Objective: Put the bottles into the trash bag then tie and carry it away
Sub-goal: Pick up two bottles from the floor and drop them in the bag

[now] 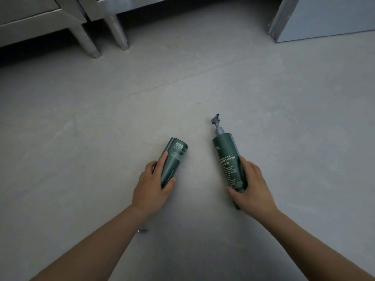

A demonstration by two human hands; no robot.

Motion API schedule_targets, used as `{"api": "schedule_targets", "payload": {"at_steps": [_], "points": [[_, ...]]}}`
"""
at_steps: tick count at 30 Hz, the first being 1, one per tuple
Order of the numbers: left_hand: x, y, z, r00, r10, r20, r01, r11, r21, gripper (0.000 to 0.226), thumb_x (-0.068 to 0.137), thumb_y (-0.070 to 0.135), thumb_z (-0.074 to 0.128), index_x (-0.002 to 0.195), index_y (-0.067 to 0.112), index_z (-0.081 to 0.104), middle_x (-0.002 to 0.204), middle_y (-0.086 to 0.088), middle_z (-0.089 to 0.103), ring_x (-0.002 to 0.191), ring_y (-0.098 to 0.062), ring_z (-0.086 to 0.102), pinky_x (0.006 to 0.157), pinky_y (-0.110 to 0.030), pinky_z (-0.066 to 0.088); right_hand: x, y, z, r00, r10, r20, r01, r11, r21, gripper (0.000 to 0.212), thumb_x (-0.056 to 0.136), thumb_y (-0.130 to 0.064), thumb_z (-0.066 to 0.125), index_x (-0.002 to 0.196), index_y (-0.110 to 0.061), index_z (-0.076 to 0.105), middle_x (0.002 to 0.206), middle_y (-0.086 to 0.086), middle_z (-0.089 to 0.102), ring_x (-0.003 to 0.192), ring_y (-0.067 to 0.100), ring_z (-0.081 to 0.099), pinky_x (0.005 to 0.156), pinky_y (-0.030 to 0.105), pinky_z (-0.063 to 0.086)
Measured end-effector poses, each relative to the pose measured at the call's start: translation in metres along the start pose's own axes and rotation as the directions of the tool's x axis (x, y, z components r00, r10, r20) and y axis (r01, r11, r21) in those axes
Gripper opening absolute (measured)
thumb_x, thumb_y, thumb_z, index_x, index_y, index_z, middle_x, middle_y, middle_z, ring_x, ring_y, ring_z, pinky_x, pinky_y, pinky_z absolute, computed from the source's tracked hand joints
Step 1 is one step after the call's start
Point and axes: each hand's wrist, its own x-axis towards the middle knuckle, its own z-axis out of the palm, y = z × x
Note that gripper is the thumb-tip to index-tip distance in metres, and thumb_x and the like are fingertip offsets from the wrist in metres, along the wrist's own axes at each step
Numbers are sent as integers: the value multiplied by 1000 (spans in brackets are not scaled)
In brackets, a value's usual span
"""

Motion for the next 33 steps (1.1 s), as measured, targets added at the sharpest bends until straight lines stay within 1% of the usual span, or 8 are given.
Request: {"api": "schedule_targets", "payload": {"at_steps": [3,5,9,14,19,23,27,33], "points": [[1,3,0,999,-2,54,3,1000,-26,79,87,43,55,143,48,1,136,-3,33,110,-25,47,88,-40,47,11,-14,-2,995,76,-57,-77,997,-15,86,76,-40,68,145,-22,21,148,4,29,131,23,35,101,38,36],[0,6,0,996,6,84,-3,1000,-29,85,84,38,59,143,49,-1,137,-2,30,112,-25,45,89,-39,47,21,-25,-2,998,47,-45,-49,998,-39,82,78,-40,66,145,-23,21,146,4,30,126,24,40,96,38,41],[-7,6,0,993,36,112,-28,997,-78,89,83,26,61,141,50,-3,136,-2,29,108,-21,46,87,-32,45,26,-33,2,999,-40,36,48,971,-234,75,82,-40,61,144,-32,19,142,3,30,113,26,49,75,35,48],[-18,-1,-2,996,-4,95,19,987,-158,90,81,25,66,138,55,3,132,0,35,105,-14,48,85,-24,41,23,-23,11,996,-28,84,54,947,-318,84,83,-40,59,146,-35,3,142,5,30,113,28,47,76,36,48],[-24,14,-29,988,-64,139,88,980,-177,89,81,22,68,144,48,10,128,-4,39,101,-11,46,84,-21,38,21,-37,-4,990,0,141,20,989,-144,81,82,-31,60,147,-29,12,135,10,42,114,30,46,87,40,46],[-33,65,-84,977,-115,179,144,977,-157,88,80,23,68,146,42,13,126,-7,42,100,-11,44,84,-24,37,-18,-75,-52,984,63,168,-68,997,28,77,82,-29,63,146,-27,20,130,11,47,111,28,50,87,35,43],[-55,141,-157,971,-114,209,154,970,-186,87,82,30,67,146,43,10,123,-5,44,100,-11,45,86,-25,37,-73,-133,-126,984,106,143,-128,979,156,76,81,-29,65,144,-28,23,128,8,49,109,22,51,82,25,35],[-115,279,-286,970,-124,211,175,954,-245,80,84,38,62,145,45,11,125,-5,45,106,-13,49,90,-28,41,-150,-244,-280,985,155,71,-167,962,216,76,81,-28,65,144,-27,23,127,6,48,99,7,43,81,20,31]]}}
